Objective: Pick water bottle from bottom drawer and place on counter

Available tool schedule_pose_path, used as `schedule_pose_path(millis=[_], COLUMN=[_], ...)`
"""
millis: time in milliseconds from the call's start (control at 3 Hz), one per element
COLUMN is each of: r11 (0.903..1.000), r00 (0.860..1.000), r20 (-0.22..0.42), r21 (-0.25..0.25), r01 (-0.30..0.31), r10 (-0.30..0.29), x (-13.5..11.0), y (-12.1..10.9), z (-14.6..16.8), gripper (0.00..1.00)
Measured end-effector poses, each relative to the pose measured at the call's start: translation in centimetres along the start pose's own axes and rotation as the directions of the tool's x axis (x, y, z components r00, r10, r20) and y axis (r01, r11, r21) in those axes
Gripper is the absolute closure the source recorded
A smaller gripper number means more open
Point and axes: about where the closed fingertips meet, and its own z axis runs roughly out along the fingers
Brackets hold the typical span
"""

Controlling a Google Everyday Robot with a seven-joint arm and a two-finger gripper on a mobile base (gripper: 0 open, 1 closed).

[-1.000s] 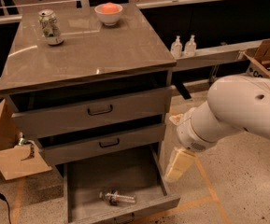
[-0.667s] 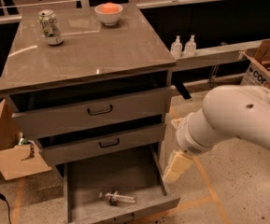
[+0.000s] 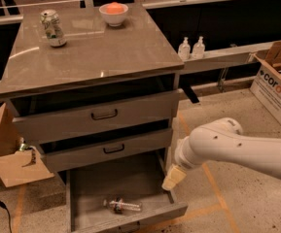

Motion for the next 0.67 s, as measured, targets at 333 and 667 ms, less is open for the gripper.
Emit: schedule_pose_path(millis=[333,667], r11=[0.9988,0.9971], r00=[0.999,0.997], r20=[0.018,0.023], r21=[0.004,-0.001], r01=[-0.050,-0.076], r10=[0.050,0.076], x=[0.7,1.4], y=[-0.7,-1.0], z=[6.5,11.7], gripper=[0.00,0.00])
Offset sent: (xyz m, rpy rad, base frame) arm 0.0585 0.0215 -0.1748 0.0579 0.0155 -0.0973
